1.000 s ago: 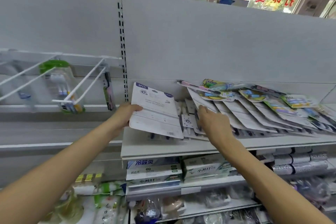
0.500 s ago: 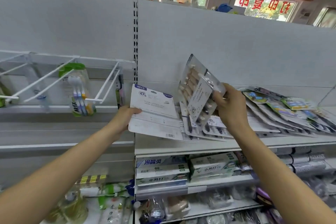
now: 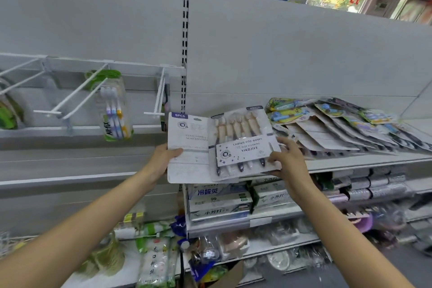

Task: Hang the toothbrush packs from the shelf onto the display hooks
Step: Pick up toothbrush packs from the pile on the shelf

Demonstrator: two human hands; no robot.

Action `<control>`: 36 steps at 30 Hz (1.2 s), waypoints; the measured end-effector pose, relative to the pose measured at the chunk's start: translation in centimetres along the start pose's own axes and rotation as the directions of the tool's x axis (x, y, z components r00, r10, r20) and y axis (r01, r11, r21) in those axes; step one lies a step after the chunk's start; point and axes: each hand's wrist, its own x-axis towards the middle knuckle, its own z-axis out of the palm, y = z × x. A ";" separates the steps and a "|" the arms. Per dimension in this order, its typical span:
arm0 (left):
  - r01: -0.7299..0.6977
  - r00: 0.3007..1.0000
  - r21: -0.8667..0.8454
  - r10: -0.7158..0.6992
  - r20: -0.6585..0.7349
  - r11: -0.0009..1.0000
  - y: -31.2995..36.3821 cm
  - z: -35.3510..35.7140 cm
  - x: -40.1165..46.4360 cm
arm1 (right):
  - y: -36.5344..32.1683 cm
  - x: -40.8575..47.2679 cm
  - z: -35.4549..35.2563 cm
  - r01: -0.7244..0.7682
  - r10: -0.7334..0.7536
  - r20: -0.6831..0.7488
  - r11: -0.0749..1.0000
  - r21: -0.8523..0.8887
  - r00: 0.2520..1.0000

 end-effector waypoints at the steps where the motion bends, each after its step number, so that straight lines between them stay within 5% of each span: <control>1: -0.011 1.000 -0.002 0.011 -0.004 1.000 -0.2 -0.6 -0.5 | 0.4 -0.3 0.2 -0.058 0.058 -0.006 0.998 0.007 0.998; 6: 0.007 1.000 0.007 -0.007 0.010 1.000 -1.7 -4.7 -3.1 | 2.3 -2.7 2.1 -0.235 0.241 0.102 0.970 -0.068 0.965; 16: 0.049 0.999 0.104 -0.049 -0.003 0.993 -6.0 -14.2 -8.9 | 6.1 -7.4 9.8 -0.163 0.198 0.273 0.976 -0.145 0.942; 23: 0.039 0.972 0.074 -0.021 -0.235 0.997 -7.3 -20.7 -13.8 | 6.7 -8.1 16.4 -0.079 0.130 0.423 0.988 -0.136 0.897; 36: -0.040 0.937 0.016 0.043 -0.346 0.999 -10.3 -34.3 -23.1 | 5.1 -14.6 31.4 0.035 0.040 0.609 0.993 -0.111 0.792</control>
